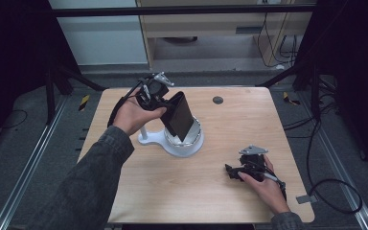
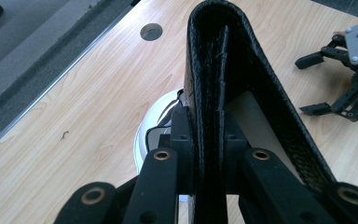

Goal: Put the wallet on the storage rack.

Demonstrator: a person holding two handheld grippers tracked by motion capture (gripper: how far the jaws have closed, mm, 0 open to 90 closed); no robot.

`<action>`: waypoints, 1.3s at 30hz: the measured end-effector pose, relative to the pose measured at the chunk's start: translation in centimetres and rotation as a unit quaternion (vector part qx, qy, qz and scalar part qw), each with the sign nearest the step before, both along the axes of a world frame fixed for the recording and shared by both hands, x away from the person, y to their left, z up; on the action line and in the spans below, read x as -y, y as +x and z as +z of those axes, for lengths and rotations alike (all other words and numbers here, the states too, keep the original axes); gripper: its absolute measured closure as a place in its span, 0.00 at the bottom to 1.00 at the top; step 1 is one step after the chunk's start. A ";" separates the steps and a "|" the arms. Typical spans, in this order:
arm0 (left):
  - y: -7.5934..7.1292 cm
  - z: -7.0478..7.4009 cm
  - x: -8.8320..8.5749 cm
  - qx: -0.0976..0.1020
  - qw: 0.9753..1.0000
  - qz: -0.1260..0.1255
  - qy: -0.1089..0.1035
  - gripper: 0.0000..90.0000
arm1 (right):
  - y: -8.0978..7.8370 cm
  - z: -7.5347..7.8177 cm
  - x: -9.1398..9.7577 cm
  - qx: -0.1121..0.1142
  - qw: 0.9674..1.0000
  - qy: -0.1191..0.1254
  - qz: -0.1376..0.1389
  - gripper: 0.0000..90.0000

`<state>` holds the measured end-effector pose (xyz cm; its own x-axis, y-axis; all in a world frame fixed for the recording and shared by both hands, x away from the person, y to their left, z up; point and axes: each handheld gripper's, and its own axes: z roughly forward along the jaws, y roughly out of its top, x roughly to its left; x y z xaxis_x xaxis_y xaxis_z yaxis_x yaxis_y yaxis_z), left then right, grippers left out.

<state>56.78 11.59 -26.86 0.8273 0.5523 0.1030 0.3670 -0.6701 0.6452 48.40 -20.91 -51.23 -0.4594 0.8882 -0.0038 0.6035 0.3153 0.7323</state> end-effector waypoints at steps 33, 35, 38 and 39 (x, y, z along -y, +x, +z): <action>2.0 -3.8 1.7 -0.033 0.999 0.007 0.016 0.88 | -0.1 0.0 0.1 0.000 1.000 0.000 0.000 0.06; 2.2 -3.8 1.7 -0.041 0.999 0.009 0.011 0.88 | -0.1 0.0 0.1 -0.001 1.000 0.000 0.000 0.06; 2.4 -3.9 1.8 -0.044 0.999 0.010 0.013 0.88 | -0.1 0.0 0.1 0.000 1.000 -0.001 0.000 0.06; 2.4 -3.9 1.9 -0.044 0.999 0.010 0.014 0.88 | -0.1 0.0 0.1 0.000 1.000 -0.001 0.000 0.06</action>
